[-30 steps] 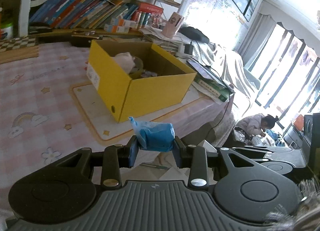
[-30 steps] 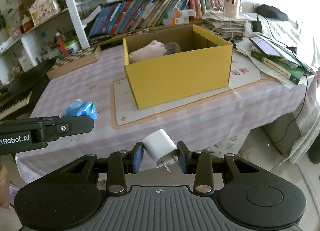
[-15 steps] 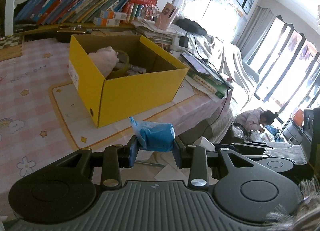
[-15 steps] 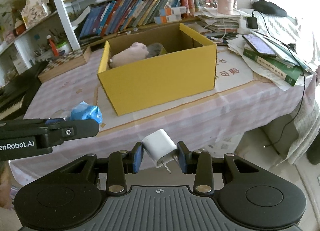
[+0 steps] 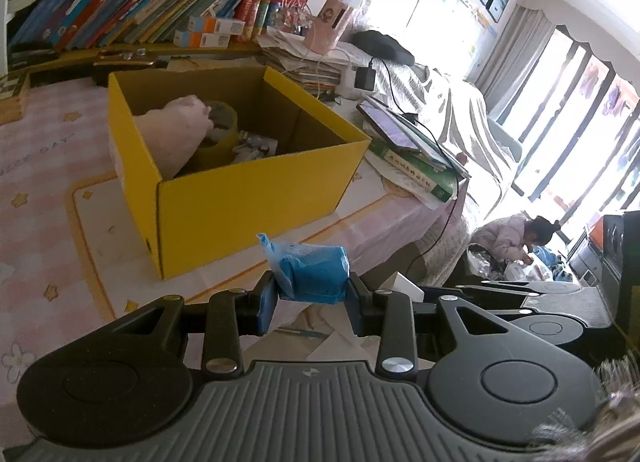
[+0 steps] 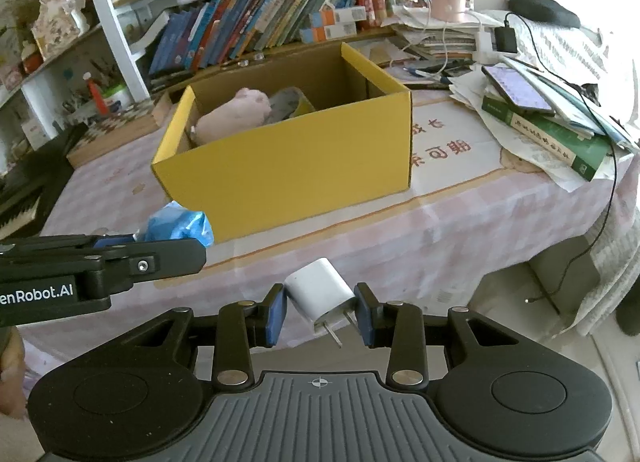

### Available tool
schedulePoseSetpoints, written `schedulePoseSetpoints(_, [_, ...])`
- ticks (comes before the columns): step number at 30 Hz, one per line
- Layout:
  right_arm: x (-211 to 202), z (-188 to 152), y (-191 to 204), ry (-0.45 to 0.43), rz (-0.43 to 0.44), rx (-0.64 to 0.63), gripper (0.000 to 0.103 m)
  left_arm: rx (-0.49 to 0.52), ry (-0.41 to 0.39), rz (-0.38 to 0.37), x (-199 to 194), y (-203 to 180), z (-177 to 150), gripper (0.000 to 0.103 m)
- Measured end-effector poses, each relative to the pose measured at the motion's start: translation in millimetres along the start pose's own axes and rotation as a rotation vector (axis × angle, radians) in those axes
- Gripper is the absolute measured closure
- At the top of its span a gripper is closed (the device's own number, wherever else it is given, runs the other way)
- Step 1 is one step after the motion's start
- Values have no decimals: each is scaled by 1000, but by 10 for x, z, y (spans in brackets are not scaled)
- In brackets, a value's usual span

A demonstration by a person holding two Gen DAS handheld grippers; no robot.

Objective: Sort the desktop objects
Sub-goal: 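Carry the blue object and white charger over to the yellow box with both tools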

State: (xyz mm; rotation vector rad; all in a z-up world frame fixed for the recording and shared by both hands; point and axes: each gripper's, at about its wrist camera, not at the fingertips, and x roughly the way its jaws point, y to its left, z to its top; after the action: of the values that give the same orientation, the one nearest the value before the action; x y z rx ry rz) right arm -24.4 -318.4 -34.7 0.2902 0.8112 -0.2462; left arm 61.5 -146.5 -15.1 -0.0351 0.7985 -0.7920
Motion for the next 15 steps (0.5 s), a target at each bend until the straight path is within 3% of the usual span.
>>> schedulePoseSetpoints(7, [82, 179, -134, -18, 31, -28, 67, 65, -34, 19, 105, -156, 197, 70])
schedulePoseSetpoints(15, [128, 540, -282, -86, 78, -76, 67, 67, -99, 80, 169, -184, 495, 70])
